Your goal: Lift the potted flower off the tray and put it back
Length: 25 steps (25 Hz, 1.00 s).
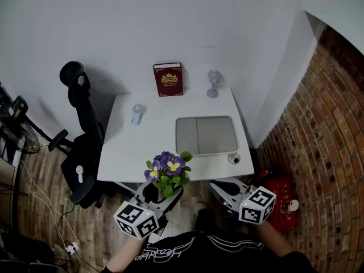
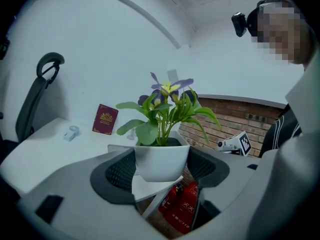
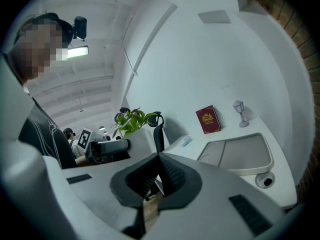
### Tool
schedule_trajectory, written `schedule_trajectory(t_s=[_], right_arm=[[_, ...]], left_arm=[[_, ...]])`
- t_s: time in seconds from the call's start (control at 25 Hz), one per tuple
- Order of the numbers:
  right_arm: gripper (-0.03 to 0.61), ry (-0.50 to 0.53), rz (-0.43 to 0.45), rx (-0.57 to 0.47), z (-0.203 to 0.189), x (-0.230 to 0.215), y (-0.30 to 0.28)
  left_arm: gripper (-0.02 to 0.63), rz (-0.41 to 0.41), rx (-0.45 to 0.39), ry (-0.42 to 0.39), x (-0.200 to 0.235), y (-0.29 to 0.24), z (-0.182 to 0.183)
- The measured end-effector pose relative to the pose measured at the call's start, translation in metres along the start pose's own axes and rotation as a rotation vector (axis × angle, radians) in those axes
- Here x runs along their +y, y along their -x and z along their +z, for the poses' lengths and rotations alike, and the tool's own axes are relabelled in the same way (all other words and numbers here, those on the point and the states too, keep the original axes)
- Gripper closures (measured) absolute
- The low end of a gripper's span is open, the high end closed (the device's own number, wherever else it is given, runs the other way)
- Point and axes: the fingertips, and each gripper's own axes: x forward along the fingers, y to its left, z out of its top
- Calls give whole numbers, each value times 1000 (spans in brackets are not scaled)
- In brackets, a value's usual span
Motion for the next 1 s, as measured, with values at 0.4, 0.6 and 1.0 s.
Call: schedule_trajectory(t_s=[0.4, 0.6, 1.0], right_arm=[[577, 32, 5, 1, 17, -5, 1], [577, 45, 16, -20, 34, -18, -3], [577, 48, 18, -30, 57, -52, -10]], left_arm=[[275, 2, -10, 3, 1, -11, 6], [275, 8, -10, -7, 5, -27, 15], [276, 43, -1, -44, 26, -71, 30]])
